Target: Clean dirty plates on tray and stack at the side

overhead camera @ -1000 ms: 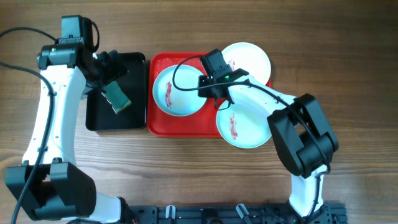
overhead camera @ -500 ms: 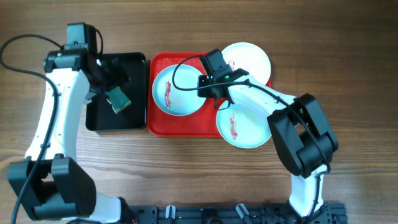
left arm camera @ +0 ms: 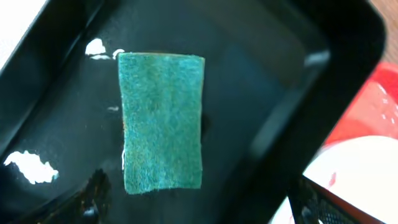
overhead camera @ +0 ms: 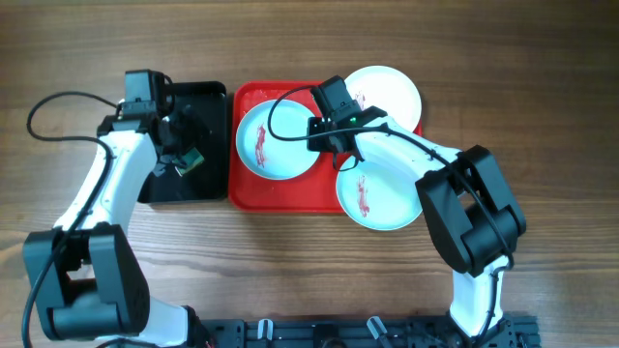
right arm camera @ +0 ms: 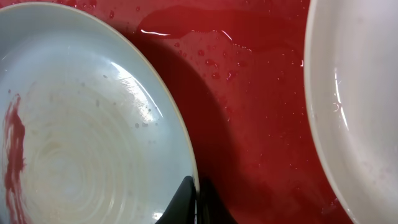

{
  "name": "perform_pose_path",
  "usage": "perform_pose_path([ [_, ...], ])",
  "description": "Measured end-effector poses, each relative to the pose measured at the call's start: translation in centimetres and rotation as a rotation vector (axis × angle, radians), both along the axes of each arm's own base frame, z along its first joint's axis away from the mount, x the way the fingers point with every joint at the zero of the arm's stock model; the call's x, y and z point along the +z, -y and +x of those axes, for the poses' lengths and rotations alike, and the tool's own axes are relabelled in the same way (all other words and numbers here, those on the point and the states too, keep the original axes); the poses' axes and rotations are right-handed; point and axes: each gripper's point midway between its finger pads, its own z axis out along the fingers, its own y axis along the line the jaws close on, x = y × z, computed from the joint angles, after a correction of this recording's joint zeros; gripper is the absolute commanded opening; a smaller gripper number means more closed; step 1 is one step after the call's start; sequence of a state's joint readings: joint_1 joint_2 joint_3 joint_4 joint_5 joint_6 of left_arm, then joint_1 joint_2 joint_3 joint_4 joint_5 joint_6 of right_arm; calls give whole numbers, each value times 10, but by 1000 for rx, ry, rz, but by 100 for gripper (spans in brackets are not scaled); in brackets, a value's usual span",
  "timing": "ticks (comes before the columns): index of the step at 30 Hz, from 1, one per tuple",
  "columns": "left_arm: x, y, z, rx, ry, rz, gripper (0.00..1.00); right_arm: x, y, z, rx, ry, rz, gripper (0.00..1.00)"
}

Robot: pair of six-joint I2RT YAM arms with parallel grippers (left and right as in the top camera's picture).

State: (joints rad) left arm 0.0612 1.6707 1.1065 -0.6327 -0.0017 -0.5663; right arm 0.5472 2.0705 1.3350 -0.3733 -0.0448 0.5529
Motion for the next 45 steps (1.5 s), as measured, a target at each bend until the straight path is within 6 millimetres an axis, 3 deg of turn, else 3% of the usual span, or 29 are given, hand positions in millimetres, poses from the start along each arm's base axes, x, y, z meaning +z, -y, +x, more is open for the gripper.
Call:
perform_pose_path([
  [11, -59, -3, -3, 28, -128, 2, 76, 0, 0, 0, 0, 0, 0, 4],
  [26, -57, -15, 5, -86, -99, 78, 75, 0, 0, 0, 1, 0, 1, 4],
  [29, -55, -17, 11, -122, -76, 102, 67, 0, 0, 0, 1, 0, 1, 4],
  [33, -53, -18, 16, -139, -55, 116, 42, 0, 0, 0, 1, 0, 1, 4],
  [40, -53, -17, 16, -124, -57, 106, 24, 0, 0, 0, 1, -1, 2, 4],
  [42, -53, -16, 15, -120, -60, 98, 4, 0, 0, 0, 1, -1, 2, 4],
  [45, -53, -15, 13, -112, -68, 86, 4, 0, 0, 0, 2, -1, 2, 4],
])
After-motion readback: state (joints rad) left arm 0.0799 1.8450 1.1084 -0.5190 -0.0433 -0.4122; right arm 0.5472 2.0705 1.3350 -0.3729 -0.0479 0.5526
